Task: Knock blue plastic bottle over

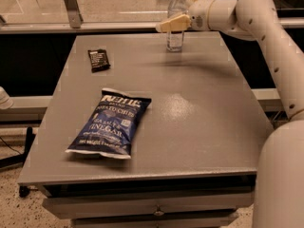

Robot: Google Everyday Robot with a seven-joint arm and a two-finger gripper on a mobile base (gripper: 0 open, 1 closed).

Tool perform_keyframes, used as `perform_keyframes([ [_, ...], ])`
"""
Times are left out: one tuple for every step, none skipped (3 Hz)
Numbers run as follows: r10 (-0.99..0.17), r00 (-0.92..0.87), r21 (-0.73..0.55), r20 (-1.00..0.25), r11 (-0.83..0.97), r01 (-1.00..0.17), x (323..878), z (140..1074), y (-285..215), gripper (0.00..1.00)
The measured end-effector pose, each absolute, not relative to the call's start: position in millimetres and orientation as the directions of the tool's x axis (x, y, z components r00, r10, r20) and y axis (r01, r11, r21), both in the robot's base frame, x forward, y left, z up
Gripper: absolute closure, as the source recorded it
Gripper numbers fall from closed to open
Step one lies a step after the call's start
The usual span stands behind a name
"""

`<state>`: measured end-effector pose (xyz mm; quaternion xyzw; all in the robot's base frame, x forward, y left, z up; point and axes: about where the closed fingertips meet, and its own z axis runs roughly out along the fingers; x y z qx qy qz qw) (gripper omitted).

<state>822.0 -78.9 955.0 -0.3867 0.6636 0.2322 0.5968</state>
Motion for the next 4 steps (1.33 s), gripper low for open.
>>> perform_keyframes([
  [-0.268,0.002,-0.164,-0.963,0.583,-0.796,830.7,943.9,-67.8,0.18],
  [-0.294,-0.007,-0.173,-0.956,0.581,-0.795,833.7,936.5,-66.9,0.42],
  [-0.297,-0.004,-0.175,-0.955,0.574,-0.800,826.8,940.5,-71.3,0.65],
  [-0.303,0.000,-0.169,-0.953,0.533,-0.829,804.6,959.3,-73.7,0.89],
])
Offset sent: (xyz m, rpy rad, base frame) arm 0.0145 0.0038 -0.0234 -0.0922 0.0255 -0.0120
